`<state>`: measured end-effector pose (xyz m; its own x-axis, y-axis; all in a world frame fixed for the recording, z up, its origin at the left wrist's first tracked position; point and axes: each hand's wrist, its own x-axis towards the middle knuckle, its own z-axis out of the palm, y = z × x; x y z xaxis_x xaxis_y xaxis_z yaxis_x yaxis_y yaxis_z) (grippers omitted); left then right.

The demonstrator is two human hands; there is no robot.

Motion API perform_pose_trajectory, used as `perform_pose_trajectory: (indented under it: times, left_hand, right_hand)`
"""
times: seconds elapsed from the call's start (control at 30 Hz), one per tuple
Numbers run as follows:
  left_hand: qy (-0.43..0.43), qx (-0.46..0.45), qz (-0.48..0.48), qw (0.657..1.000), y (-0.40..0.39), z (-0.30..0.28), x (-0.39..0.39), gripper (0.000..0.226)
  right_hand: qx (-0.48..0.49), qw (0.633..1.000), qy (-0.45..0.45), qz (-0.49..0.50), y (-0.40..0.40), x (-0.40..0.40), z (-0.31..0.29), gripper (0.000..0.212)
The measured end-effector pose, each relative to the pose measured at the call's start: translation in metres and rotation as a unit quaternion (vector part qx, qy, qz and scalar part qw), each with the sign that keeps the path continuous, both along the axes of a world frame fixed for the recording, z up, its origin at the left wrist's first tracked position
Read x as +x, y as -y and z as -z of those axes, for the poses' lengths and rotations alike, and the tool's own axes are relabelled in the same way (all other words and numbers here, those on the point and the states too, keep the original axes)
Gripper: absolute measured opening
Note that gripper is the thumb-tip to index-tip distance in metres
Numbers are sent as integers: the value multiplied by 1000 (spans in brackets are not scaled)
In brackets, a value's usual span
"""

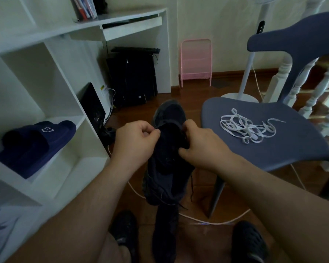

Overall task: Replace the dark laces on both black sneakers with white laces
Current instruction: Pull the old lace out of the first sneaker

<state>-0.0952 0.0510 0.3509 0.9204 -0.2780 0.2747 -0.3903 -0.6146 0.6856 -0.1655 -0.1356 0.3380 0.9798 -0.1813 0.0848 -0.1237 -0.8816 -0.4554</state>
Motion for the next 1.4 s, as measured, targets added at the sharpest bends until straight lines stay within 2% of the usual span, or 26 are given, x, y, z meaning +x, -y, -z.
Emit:
perform_pose_trajectory:
  times: [0.13, 0.27, 0.33, 0.4, 0.5, 0.57, 0.67, 0.87, 1.07, 1.17, 1.3, 1.4]
  left_hand:
    - [-15, -13, 0, 1000, -1, 0, 3, 20]
    - [-72, 78, 25, 994, -3, 4, 4, 9]
    - [-95, 106, 46, 989, -3, 6, 2, 13]
    - [-40, 107, 57, 992, 1, 8, 0, 20]
    - [80, 107, 52, 990, 13, 9, -5, 16]
    - [120, 111, 45, 986, 19, 11, -8, 14]
    - [152, 104, 37, 982, 22, 11, -10, 10]
    - [161, 53, 11, 985, 22, 8, -5, 12]
    - [223, 102, 59, 968, 21, 7, -3, 8]
    - [187, 102, 83, 973, 20, 4, -4, 5]
    - [43, 11, 169, 985, 9, -5, -2, 13]
    - [21, -25, 182, 983, 6, -5, -3, 16]
  right_hand:
    - [16, 997, 18, 69, 11, 5, 6, 24]
    - [-2, 996, 69, 52, 13, 7, 6, 26]
    - [-13, 995, 91, 32, 10, 5, 6, 26]
    - [-20, 994, 106, 13, 5, 4, 6, 20]
    - [-22, 993, 114, -6, -3, 2, 2, 18]
    - [-32, 993, 117, -14, -7, 2, -1, 19]
    - [-33, 992, 117, -13, -9, 1, -2, 20]
    - [-8, 990, 143, -2, -11, -2, -9, 22]
    - [-2, 989, 147, 1, -9, -5, -12, 21]
    - [-9, 991, 133, -6, -6, -5, -10, 21]
    - [-10, 991, 127, 28, 12, -2, -12, 21]
    - [-13, 991, 130, 27, 19, -2, -15, 22]
